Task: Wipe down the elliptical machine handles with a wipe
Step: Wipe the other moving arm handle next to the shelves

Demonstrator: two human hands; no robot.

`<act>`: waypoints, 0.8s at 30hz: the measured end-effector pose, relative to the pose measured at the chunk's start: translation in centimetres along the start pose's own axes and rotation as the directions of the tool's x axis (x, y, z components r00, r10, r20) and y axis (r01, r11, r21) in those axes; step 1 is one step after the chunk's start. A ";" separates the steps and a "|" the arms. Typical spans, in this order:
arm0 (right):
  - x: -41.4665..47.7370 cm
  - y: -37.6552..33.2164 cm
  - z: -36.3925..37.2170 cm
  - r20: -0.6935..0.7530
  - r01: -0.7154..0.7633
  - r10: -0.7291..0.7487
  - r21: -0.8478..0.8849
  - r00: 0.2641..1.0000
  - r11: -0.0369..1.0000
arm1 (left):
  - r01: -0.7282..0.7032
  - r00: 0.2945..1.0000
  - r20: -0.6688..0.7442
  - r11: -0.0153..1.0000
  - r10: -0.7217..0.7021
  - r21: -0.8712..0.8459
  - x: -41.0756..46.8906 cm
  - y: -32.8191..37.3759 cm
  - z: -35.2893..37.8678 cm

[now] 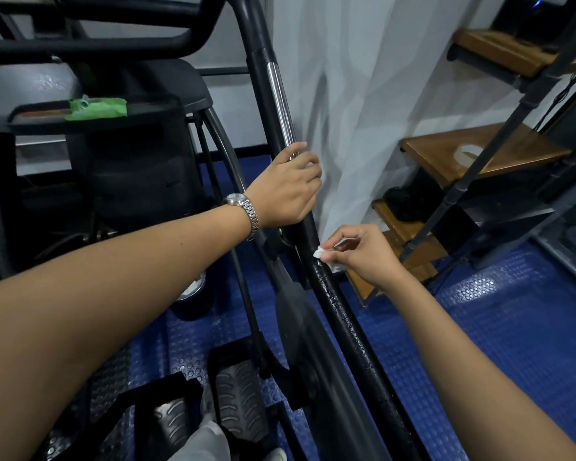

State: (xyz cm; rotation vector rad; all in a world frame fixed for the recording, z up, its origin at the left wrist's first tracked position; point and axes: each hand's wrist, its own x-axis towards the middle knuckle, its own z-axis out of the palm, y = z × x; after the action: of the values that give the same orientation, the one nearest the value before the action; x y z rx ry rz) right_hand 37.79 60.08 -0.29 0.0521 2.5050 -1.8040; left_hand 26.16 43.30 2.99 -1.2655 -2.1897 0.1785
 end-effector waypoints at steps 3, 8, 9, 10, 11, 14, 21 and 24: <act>0.6 -0.4 0.4 -0.053 0.046 -0.047 -0.012 0.998 0.999 | 0.009 1.000 -0.011 1.000 -0.008 0.003 -0.1 0.1 0.0; -0.5 0.5 0.7 -0.063 0.112 -0.114 -0.039 0.991 0.993 | 0.003 1.000 0.016 1.000 -0.003 -0.005 0.0 0.1 -0.1; -0.9 0.4 0.2 -0.010 0.108 -0.109 -0.091 0.994 0.990 | 0.003 1.000 0.019 1.000 -0.003 -0.004 -0.1 0.1 -0.1; -1.0 0.3 -0.2 0.038 0.102 -0.097 -0.155 0.995 0.983 | 0.003 1.000 0.019 1.000 -0.003 -0.002 -0.1 0.1 -0.1; -1.0 0.0 -0.4 0.073 0.103 -0.090 -0.204 0.993 0.974 | 0.005 1.000 0.017 1.000 -0.005 0.000 -0.1 0.1 -0.2; 0.0 -1.0 0.5 0.026 0.167 -0.166 -0.269 0.986 0.949 | 0.003 1.000 0.024 1.000 -0.003 -0.003 -0.1 0.1 -0.3; -1.0 -1.9 0.9 0.121 0.190 -0.151 -0.457 0.981 0.869 | -0.016 0.998 0.057 1.000 0.015 0.019 -0.1 0.2 -0.8; -0.1 -2.8 1.3 0.117 0.218 -0.184 -0.545 0.976 0.810 | -0.013 0.998 0.063 1.000 0.012 0.019 -0.1 0.1 -0.7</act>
State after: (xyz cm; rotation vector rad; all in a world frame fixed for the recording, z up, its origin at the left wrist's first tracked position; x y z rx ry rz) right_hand 37.70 57.99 1.96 -0.2984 2.9712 -1.0216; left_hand 26.70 43.14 3.46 -1.2788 -2.2279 0.2472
